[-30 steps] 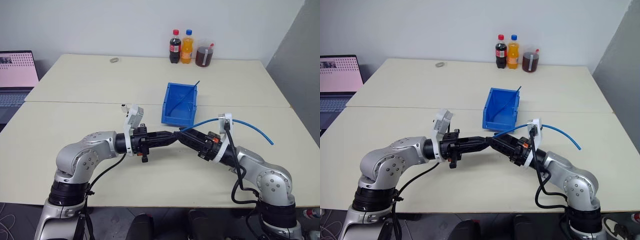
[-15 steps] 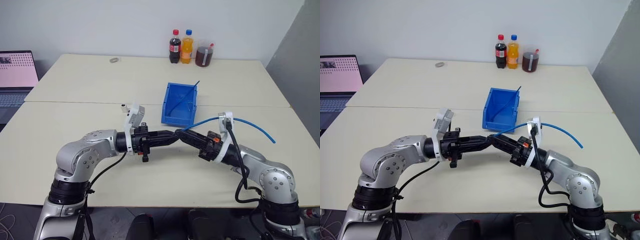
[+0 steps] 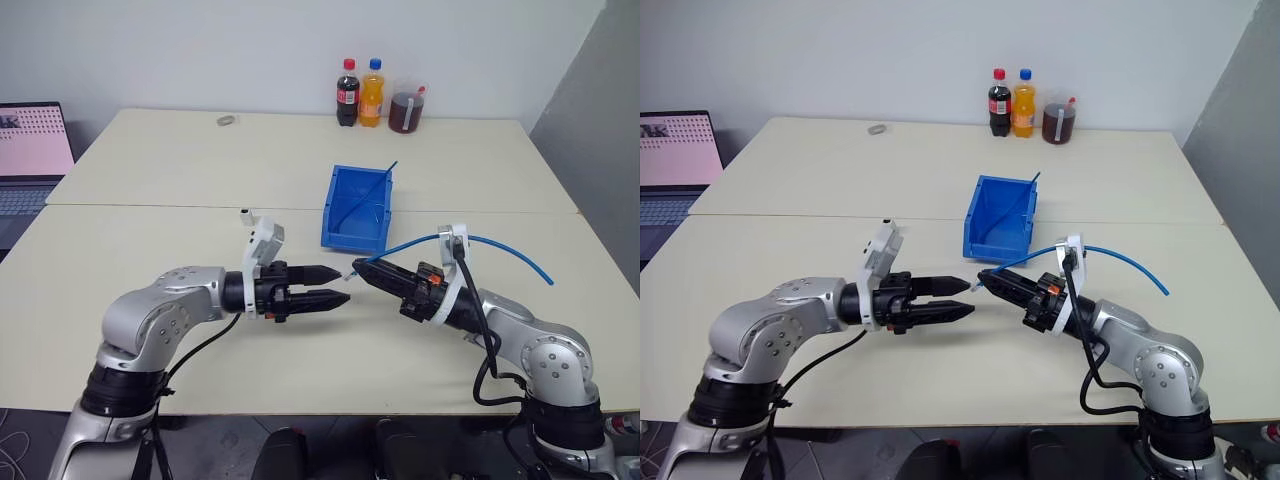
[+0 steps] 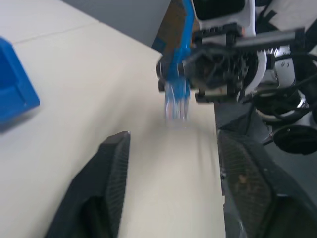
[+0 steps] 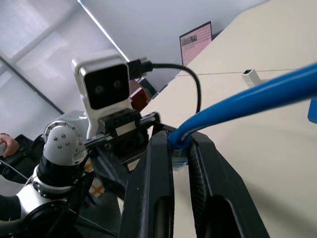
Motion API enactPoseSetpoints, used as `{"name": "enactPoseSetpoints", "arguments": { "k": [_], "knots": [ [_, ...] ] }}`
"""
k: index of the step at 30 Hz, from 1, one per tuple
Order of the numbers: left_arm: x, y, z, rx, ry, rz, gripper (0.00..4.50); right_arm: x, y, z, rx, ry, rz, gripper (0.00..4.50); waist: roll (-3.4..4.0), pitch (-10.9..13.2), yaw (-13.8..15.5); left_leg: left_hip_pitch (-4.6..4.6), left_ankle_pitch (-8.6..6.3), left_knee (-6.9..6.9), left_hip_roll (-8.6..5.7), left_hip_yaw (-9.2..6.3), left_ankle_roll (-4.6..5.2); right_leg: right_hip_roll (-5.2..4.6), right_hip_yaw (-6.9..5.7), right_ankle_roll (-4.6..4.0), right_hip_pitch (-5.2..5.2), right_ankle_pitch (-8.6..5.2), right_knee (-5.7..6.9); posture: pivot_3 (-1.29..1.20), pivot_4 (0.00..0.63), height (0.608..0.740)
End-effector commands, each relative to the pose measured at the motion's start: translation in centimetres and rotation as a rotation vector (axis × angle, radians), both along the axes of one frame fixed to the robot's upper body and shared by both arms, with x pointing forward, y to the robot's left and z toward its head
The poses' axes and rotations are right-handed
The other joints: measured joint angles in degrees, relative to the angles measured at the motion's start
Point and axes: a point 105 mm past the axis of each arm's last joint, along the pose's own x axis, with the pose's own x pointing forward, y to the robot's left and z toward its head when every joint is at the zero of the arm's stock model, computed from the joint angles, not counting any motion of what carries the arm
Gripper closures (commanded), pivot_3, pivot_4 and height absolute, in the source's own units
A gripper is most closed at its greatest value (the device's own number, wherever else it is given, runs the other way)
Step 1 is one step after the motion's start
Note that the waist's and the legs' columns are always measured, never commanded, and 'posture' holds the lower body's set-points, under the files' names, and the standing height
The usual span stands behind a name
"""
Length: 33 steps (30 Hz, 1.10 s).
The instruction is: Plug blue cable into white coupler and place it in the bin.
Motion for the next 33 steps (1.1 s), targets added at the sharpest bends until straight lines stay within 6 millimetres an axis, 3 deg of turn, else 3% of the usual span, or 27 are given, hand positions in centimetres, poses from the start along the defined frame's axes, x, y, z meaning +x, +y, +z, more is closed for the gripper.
{"name": "enactPoseSetpoints", "arguments": {
  "k": [1, 4, 10, 12, 20, 27, 33],
  "knots": [
    [-1.1, 1.0, 1.0, 0.0, -0.055, 0.015, 0.55, 0.4, -0.9, 1.0, 0.011, -0.05, -0.032, 4.37, 0.01, 0.01, 0.07, -0.02, 0.0, 0.0, -0.01, -0.01, 0.0, -0.01, -0.02, 0.0, -0.01, 0.0, 0.0, 0.0, 0.15, 0.74],
    [-0.9, 2.1, 0.6, 0.01, -0.064, 0.114, 0.02, 0.6, -1.2, 0.9, -0.001, -0.057, -0.045, 4.37, 0.01, 0.01, 0.08, -0.03, 0.0, 0.0, -0.01, -0.01, 0.0, -0.03, -0.02, 0.0, -0.02, 0.0, 0.0, 0.0, 0.15, 0.74],
    [5.1, 7.6, -2.9, 0.211, -0.228, 0.843, 0.0, 1.0, -1.7, 0.2, -0.038, -0.064, -0.074, 4.37, -0.03, 0.03, 0.21, -0.03, 0.0, 0.01, 0.0, -0.02, 0.0, -0.1, -0.02, 0.0, 0.0, 0.0, -0.01, 0.0, 0.15, 0.74],
    [6.0, 8.6, -4.0, 0.276, -0.235, 0.971, 0.0, 1.0, -1.6, 0.0, -0.041, -0.06, -0.074, 4.37, -0.06, 0.03, 0.26, -0.01, 0.0, 0.01, -0.02, -0.02, 0.0, -0.11, -0.01, 0.03, 0.03, 0.02, -0.02, 0.0, 0.15, 0.74],
    [10.0, 10.9, -4.7, 0.401, -0.181, 1.182, 0.0, 1.0, -1.4, -0.1, -0.052, -0.068, -0.069, 4.37, -0.11, 0.02, 0.36, -0.06, 0.0, 0.04, -0.04, -0.01, 0.0, -0.08, -0.04, 0.05, 0.01, 0.05, -0.02, 0.0, 0.15, 0.74],
    [14.3, 12.4, -3.3, 0.422, -0.102, 1.278, 0.0, 1.1, -1.3, 0.1, -0.055, -0.078, -0.069, 4.37, -0.12, 0.02, 0.36, -0.1, 0.0, 0.04, -0.08, -0.04, 0.0, -0.05, -0.11, 0.07, -0.01, 0.05, -0.02, 0.0, 0.15, 0.74],
    [16.9, 11.7, -2.5, 0.423, -0.108, 1.256, 0.0, 1.1, -1.3, 0.2, -0.054, -0.082, -0.077, 4.37, -0.12, 0.02, 0.32, -0.13, 0.0, 0.02, -0.09, -0.02, 0.0, -0.06, -0.19, -0.02, -0.04, 0.11, -0.02, 0.0, 0.15, 0.74]
  ]
}}
